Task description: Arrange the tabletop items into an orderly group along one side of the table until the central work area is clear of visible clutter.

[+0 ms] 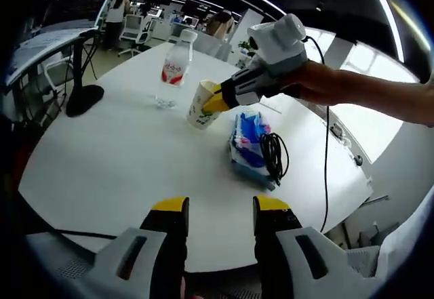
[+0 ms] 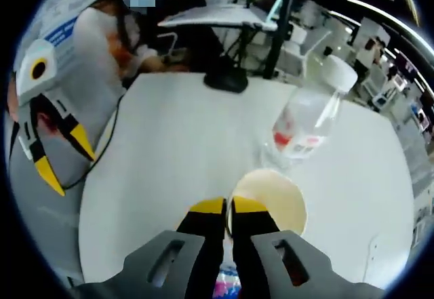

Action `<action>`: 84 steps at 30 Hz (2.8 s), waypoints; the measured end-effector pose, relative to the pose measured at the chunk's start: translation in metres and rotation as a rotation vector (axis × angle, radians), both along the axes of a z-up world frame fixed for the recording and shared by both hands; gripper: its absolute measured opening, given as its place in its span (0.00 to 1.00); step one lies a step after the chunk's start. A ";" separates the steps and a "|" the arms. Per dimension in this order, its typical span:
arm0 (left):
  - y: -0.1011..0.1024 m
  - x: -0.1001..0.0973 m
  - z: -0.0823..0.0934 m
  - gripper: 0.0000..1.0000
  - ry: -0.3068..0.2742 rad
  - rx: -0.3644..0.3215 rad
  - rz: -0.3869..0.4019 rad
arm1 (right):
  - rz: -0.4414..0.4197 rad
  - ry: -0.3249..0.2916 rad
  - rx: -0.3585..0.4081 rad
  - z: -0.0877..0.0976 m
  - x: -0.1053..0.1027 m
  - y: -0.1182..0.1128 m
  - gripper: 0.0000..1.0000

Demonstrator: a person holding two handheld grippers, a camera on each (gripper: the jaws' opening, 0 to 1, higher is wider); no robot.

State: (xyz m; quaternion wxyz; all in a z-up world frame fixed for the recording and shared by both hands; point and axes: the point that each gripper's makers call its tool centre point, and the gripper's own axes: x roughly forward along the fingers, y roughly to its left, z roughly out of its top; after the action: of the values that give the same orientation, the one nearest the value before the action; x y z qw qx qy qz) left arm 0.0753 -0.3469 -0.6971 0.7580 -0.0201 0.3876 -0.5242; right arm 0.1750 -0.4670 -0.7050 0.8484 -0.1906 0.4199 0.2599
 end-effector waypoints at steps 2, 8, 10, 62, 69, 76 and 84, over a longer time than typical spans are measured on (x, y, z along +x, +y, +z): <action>0.000 0.000 0.000 0.36 -0.001 0.000 0.001 | 0.001 0.002 -0.006 0.000 0.002 -0.001 0.00; 0.000 0.000 0.001 0.36 -0.006 -0.001 -0.003 | 0.005 0.007 -0.019 -0.002 0.009 -0.003 0.00; 0.000 0.000 0.000 0.36 -0.004 0.000 -0.004 | 0.006 0.009 -0.022 -0.003 0.012 -0.004 0.00; -0.004 -0.009 0.004 0.35 0.020 -0.018 -0.018 | -0.063 -0.010 -0.070 -0.001 0.043 -0.040 0.13; -0.004 -0.011 0.006 0.35 0.013 -0.019 -0.015 | -0.073 -0.042 -0.056 0.009 0.038 -0.039 0.15; -0.008 -0.013 0.011 0.35 0.004 -0.024 -0.019 | -0.084 -0.091 -0.032 0.024 0.031 -0.038 0.15; -0.012 -0.018 0.013 0.35 -0.006 -0.022 -0.034 | -0.112 -0.132 0.019 0.036 0.020 -0.044 0.17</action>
State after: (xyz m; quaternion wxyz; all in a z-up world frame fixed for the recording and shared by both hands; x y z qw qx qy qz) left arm 0.0576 -0.3593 -0.6842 0.7501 -0.0202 0.3797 -0.5411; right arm 0.1955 -0.5111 -0.6691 0.8893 -0.1755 0.3705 0.2028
